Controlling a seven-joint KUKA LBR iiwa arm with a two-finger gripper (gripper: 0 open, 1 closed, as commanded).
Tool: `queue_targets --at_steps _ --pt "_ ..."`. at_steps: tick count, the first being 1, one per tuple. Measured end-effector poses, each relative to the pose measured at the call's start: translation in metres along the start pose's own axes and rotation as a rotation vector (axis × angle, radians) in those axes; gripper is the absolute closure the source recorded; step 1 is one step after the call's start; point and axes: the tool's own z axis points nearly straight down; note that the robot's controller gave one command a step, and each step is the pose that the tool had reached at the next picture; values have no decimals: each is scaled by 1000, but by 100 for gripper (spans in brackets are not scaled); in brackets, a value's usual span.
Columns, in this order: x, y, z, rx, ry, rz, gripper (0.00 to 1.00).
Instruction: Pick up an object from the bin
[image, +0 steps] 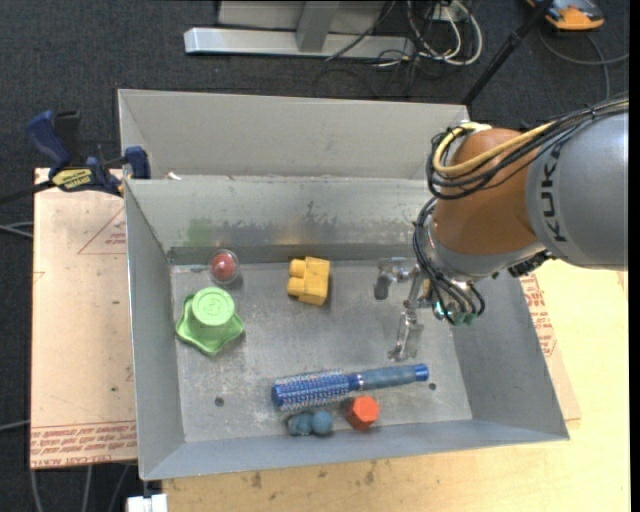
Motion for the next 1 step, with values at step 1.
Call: queue_targets --at_steps 1 --pt "67 4 80 0 4 -55 0"
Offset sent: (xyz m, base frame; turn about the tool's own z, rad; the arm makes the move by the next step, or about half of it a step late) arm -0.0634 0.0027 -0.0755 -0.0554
